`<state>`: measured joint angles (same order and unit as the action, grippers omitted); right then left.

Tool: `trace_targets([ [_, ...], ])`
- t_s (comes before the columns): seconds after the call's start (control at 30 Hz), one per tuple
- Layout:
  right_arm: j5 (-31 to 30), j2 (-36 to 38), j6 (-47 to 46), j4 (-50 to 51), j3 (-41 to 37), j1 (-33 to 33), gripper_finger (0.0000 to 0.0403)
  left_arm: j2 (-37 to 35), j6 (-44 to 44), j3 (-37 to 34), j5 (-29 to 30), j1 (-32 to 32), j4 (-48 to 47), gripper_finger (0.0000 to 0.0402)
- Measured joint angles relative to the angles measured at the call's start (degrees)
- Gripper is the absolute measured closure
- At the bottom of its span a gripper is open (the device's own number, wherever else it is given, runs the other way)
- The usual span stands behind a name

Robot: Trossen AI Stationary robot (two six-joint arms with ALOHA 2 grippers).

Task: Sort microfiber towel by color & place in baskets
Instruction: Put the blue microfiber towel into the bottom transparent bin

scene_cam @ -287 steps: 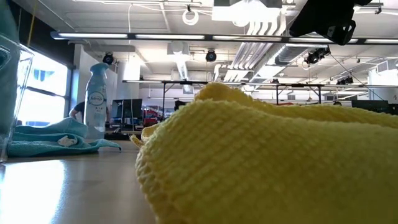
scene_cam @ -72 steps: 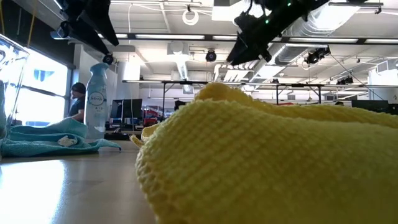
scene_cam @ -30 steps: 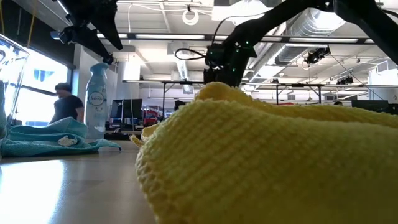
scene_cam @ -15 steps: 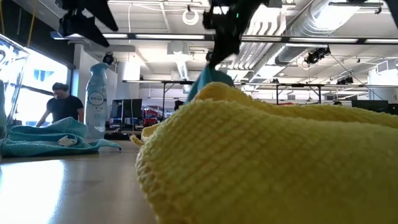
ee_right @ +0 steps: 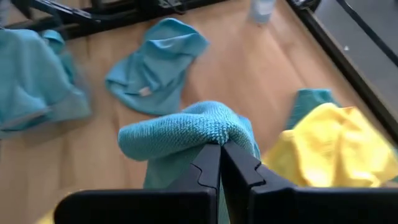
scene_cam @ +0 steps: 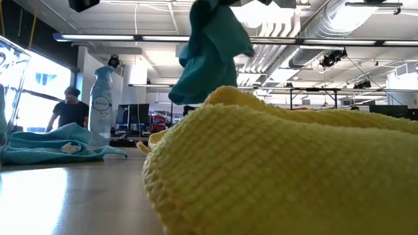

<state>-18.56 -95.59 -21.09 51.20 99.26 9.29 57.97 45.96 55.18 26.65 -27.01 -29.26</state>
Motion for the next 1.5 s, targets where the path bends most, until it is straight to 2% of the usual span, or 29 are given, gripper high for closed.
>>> trace_targets([
  [0.07,-1.98,-1.03,-2.67,-0.72,0.00,2.87,0.0403,1.14,-4.11,0.00,0.01,-0.12,2.47,0.0172],
  [0.17,-3.03,-2.59,-4.81,-4.00,-0.01,6.09,0.0403,3.85,-14.76,0.00,-0.19,-0.06,7.86,0.0172],
  [0.33,-3.16,-4.84,-4.35,-11.18,0.00,9.44,0.0403,10.44,-31.81,0.00,-2.42,-0.06,21.44,0.0172],
  [0.5,-3.04,-5.75,-1.40,-15.46,0.00,10.91,0.0403,16.22,-36.15,0.04,-2.59,0.80,30.89,0.0172],
  [0.83,-2.49,-5.25,5.53,-18.04,0.00,11.40,0.0403,22.68,-27.91,0.04,-1.82,4.35,31.74,0.0173],
  [0.93,-2.46,-5.25,6.15,-16.69,0.00,11.18,0.0403,23.38,-23.85,0.04,-2.13,4.62,31.39,0.0186],
  [1.07,-2.44,-5.25,6.15,-14.91,0.00,10.75,0.0402,23.45,-19.49,0.04,-2.13,4.60,31.45,0.0242],
  [1.23,-0.63,-5.25,6.81,-11.26,0.00,10.02,0.0386,23.48,-11.46,0.04,-2.13,4.62,31.59,0.0369],
  [1.27,0.10,-5.25,6.98,-10.03,0.00,9.77,0.0379,23.48,-9.05,0.04,-2.13,4.60,31.55,0.0384],
  [1.4,1.25,-4.47,6.22,-1.74,0.00,9.16,0.0344,23.51,0.01,1.87,-0.55,3.83,26.98,0.0392],
  [1.5,-2.02,-3.34,4.18,7.48,-0.23,9.35,0.0321,23.50,8.86,7.39,2.60,1.82,15.03,0.0398],
])
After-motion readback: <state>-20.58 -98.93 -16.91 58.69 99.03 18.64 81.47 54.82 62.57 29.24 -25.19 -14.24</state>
